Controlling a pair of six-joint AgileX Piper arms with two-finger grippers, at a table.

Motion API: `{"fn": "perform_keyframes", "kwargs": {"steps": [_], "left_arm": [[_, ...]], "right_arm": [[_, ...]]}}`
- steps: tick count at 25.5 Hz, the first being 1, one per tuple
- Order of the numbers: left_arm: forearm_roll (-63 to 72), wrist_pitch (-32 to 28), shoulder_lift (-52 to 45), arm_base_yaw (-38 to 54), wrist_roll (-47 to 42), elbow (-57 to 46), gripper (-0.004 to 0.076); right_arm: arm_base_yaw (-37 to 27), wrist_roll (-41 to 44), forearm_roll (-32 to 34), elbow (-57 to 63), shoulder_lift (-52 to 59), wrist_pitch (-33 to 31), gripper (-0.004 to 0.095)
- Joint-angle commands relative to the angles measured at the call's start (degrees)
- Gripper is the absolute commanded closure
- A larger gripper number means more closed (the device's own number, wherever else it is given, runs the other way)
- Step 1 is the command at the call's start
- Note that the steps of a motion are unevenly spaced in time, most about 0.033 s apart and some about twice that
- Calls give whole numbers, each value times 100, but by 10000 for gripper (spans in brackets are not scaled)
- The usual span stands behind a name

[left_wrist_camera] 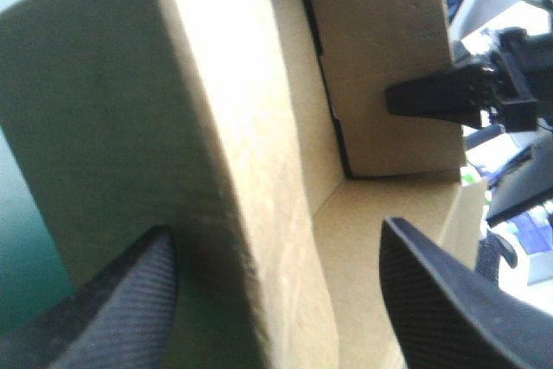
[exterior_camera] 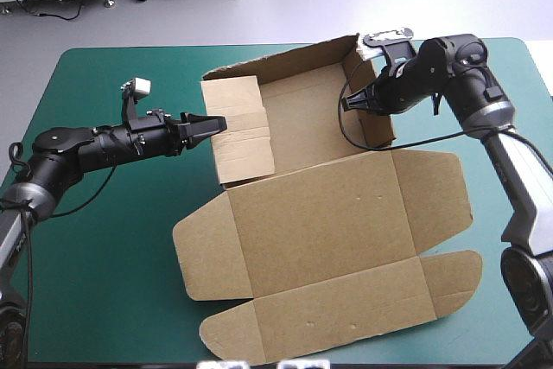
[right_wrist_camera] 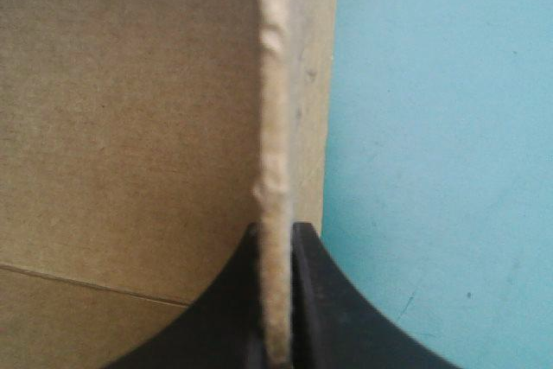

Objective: Fold the box

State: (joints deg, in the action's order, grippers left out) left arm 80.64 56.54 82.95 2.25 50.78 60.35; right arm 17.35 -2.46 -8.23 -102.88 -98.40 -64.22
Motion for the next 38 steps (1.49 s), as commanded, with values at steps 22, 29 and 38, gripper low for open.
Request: {"fn": "perform_keyframes", "kwargs": {"steps": [22,29,38], "left_arm": [[-6631,-2863,161,-2100,-6306,1376,370],[-6643,-2797,151,-2262,-6296,1376,680],[-7069,-2445,66,-2280,-6307,1900,729]], "right_arm": [[1245,1498,1431,-165,264,880,925],[1271,1498,1414,-165,264,765,925],[1271,1498,1370,-165,264,338,925]]}}
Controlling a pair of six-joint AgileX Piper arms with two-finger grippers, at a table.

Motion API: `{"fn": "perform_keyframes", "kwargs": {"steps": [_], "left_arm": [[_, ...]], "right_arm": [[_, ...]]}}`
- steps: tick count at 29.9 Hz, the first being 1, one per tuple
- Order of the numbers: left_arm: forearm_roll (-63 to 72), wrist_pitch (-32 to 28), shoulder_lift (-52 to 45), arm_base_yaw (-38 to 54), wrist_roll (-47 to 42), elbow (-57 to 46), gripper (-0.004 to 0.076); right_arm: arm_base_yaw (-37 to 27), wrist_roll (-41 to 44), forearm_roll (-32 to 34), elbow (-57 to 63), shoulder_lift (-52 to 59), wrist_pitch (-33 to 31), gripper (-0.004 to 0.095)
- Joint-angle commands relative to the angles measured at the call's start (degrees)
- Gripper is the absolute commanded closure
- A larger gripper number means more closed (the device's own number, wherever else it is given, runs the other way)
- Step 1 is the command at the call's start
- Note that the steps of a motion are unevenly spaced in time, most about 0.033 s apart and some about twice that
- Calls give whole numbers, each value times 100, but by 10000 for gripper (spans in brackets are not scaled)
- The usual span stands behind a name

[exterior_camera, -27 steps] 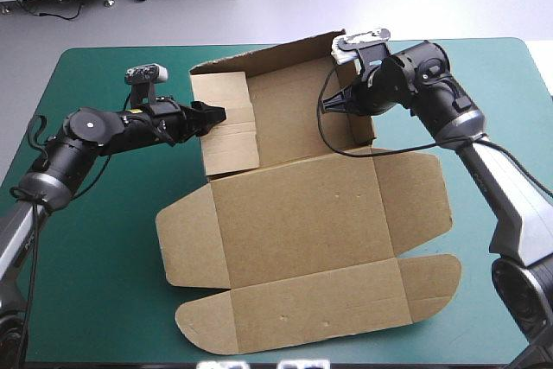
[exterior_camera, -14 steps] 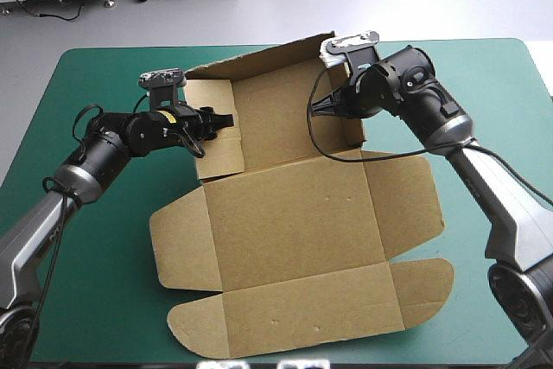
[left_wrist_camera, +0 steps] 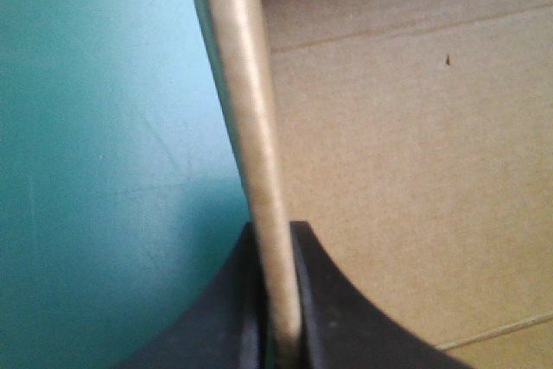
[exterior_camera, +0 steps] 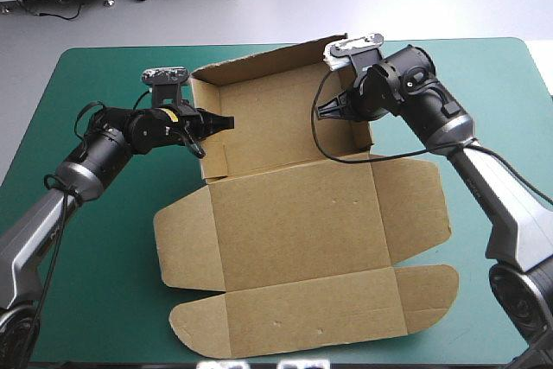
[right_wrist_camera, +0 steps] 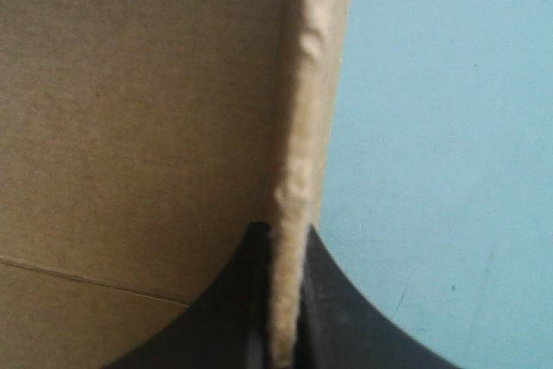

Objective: Fold the box

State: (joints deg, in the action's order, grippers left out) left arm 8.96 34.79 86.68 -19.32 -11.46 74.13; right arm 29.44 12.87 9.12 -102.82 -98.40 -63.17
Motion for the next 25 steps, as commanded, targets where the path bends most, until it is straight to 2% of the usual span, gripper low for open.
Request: {"fn": "perform_keyframes", "kwargs": {"steps": [1,4,12,14,20,25], "left_arm": [[-84,-183,-307,-142,-157,663,729],[-687,283,-244,-208,-426,1074,729],[-1099,2332,289,-317,-238,2433,729],[-1296,2726,398,-461,-223,2707,729],[-1691,3220,725,-703,-223,3318,729],[-1616,3669,1141,-703,-223,3723,729]], "right_arm": [[62,-34,-365,-171,264,188,925],[62,-34,-403,-183,264,-40,925],[346,-76,-512,-300,264,-834,925],[428,-109,-522,-428,306,-848,925],[390,55,-475,-888,332,-848,925],[94,55,-820,-828,206,-848,925]]}}
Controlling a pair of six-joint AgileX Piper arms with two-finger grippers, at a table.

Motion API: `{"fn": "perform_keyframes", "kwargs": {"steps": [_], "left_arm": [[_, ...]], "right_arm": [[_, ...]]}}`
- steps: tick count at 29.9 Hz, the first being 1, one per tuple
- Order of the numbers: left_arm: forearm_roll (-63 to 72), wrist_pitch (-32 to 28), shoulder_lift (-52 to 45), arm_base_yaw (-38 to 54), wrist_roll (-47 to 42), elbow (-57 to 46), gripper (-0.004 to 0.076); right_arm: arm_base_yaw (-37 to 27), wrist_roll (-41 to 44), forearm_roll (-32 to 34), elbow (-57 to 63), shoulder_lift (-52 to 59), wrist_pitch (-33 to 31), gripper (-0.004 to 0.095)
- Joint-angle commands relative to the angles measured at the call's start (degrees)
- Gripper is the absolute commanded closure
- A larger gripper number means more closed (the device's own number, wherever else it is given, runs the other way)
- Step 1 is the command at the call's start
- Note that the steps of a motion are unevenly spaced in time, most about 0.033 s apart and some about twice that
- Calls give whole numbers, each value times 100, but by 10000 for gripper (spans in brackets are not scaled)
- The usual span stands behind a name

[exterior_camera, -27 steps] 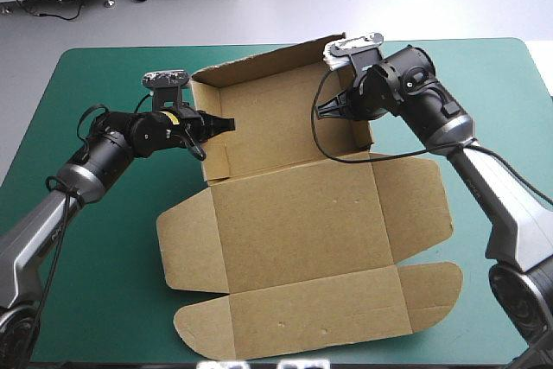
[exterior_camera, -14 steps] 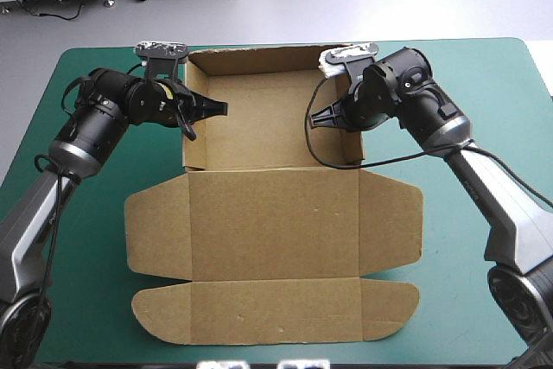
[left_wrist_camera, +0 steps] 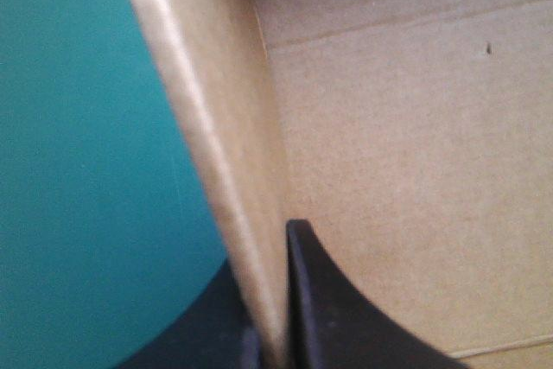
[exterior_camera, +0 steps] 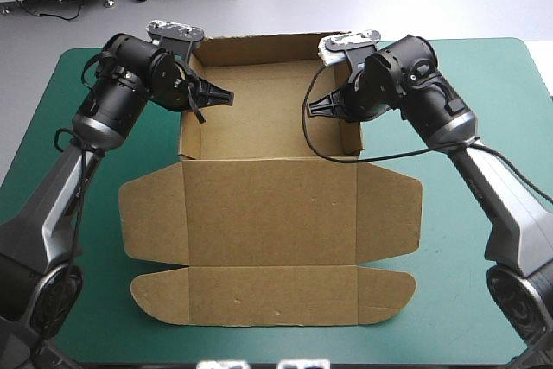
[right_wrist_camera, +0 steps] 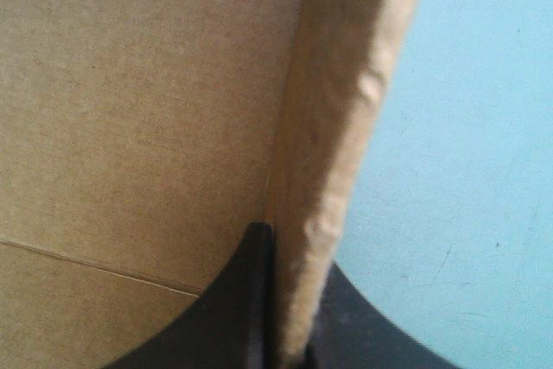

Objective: Fold the box

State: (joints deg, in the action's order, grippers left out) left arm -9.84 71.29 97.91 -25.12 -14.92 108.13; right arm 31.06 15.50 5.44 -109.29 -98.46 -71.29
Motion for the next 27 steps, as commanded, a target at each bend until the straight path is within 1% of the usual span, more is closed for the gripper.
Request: {"fn": "perform_keyframes", "kwargs": {"steps": [1,5,10,16,19,23,27], "left_arm": [[321,58,105,-123,141,380,729],[413,140,360,-123,141,493,729],[531,212,617,-107,141,493,729],[1268,212,884,340,250,482,729],[1299,212,996,463,291,469,729],[1242,221,1203,489,383,196,729],[1252,221,1413,489,383,-147,729]], "right_arm": [[-148,-209,-544,-170,178,-36,925],[-395,-209,-750,-168,79,-46,925],[-406,-232,-589,102,-53,-46,925],[-406,-270,-628,668,-287,-36,926],[-406,-308,-700,739,-442,-36,926],[-406,-320,-751,739,-703,-36,926],[-406,-402,-966,739,-932,-36,927]]}}
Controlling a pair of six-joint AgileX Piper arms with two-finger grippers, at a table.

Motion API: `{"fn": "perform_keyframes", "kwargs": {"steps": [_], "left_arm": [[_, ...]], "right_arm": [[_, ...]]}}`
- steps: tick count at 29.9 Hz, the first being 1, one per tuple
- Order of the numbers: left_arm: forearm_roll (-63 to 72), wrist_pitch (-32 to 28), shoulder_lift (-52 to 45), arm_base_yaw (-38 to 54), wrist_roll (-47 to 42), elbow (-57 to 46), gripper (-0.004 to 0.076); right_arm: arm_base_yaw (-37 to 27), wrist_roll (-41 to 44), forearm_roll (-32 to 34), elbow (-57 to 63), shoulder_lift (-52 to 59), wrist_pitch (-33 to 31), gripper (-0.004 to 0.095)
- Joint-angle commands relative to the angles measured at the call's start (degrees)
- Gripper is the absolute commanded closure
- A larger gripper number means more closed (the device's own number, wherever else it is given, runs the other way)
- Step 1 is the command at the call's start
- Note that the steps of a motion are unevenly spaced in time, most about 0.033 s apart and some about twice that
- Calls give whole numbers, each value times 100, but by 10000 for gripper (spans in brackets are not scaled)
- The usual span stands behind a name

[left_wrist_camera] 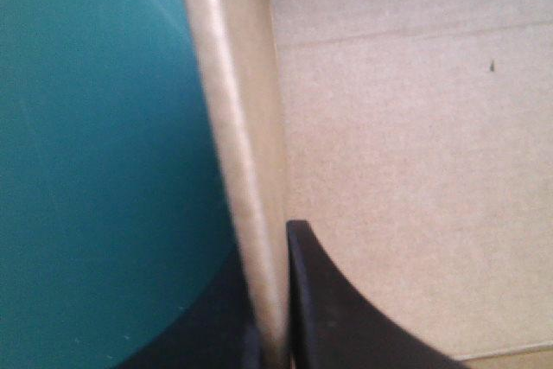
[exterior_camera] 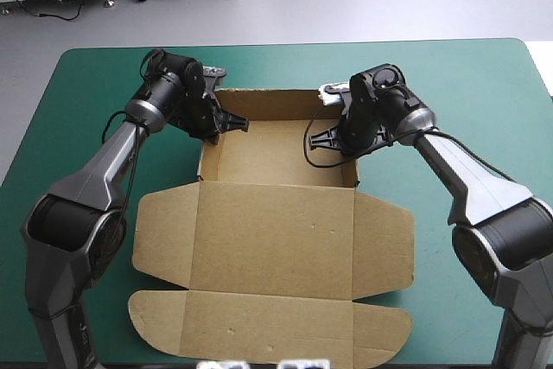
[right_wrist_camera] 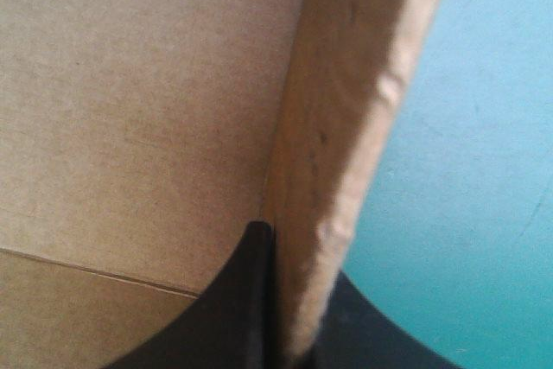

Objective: Fold the box

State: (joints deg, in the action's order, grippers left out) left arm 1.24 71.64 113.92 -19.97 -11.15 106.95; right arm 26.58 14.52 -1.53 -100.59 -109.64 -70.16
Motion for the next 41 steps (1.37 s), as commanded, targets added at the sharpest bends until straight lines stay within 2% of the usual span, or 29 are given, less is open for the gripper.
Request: {"fn": "perform_keyframes", "kwargs": {"steps": [1,17,19,21,24,28,30,31,34,41], "left_arm": [[144,186,-145,-26,6,-66,729],[413,177,-8,-25,202,-98,726],[526,177,-8,-25,322,-98,703],[670,177,-8,-25,360,-98,642],[763,177,-31,-25,369,-98,493],[726,177,-156,-25,428,-87,258],[685,177,-201,-25,453,-87,194],[673,177,-213,-25,453,-87,183],[660,177,-222,-2,453,-87,183],[595,177,-222,35,453,-87,183]], "right_arm": [[42,-303,-255,-130,135,-149,927],[34,-451,-206,-304,-163,-83,925],[34,-472,-206,-370,-163,-139,925],[34,-472,-276,-433,-163,-139,909],[34,-483,-405,-502,-163,-139,802],[34,-497,-452,-510,-152,-139,571],[34,-497,-452,-524,-152,-139,479],[34,-497,-452,-524,-152,-139,406],[34,-506,-362,-524,-152,-139,325],[34,-478,-132,-524,-152,-139,316]]}}
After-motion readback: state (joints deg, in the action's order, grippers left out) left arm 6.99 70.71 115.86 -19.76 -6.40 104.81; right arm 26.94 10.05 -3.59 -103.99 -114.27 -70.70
